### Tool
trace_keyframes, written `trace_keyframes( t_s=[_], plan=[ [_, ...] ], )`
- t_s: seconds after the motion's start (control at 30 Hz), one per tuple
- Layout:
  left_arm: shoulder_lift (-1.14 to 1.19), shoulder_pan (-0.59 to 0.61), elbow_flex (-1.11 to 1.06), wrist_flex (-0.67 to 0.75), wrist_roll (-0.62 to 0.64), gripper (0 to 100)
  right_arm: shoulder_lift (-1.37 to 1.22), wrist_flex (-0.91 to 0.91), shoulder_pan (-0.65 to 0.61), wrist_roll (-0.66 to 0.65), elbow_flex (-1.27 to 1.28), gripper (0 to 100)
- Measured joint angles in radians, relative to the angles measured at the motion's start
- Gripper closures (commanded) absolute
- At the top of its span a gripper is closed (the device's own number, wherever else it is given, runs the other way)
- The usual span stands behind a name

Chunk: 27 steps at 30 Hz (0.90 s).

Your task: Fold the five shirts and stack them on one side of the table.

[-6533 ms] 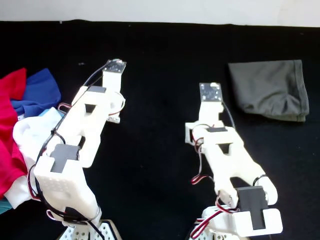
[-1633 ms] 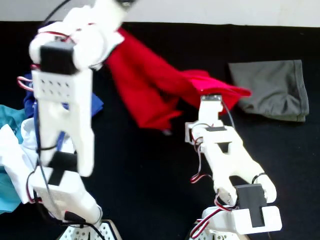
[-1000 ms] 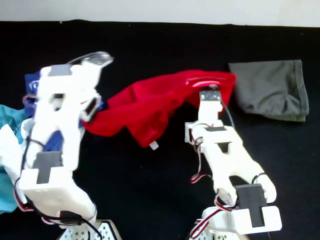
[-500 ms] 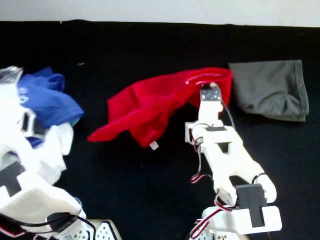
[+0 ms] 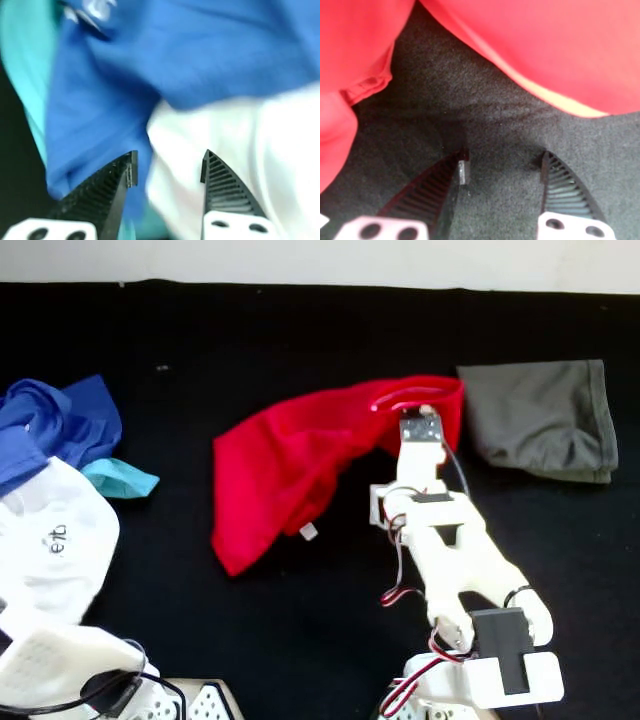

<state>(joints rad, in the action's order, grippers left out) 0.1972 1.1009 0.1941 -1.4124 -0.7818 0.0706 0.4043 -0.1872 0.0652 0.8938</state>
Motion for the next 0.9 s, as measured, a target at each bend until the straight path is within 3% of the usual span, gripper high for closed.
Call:
trace_keyframes(
  t_s=[0.17, 0.37, 0.73, 0.9],
  plan=[
    [0.0, -0.206, 0.242, -0.287, 0.109, 79, 0.0, 0.0, 0.0, 0.0, 0.0, 77.4],
    [-0.018, -0.496, 0.336, -0.342, 0.253, 79, 0.0, 0.0, 0.0, 0.0, 0.0, 77.4],
    [-0.097, -1.162, -0.026, -0.339, 0.334, 79, 0.0, 0.0, 0.0, 0.0, 0.0, 77.4],
    [-0.097, -1.329, -0.261, -0.195, 0.338, 79, 0.0, 0.0, 0.0, 0.0, 0.0, 77.4]
  ],
)
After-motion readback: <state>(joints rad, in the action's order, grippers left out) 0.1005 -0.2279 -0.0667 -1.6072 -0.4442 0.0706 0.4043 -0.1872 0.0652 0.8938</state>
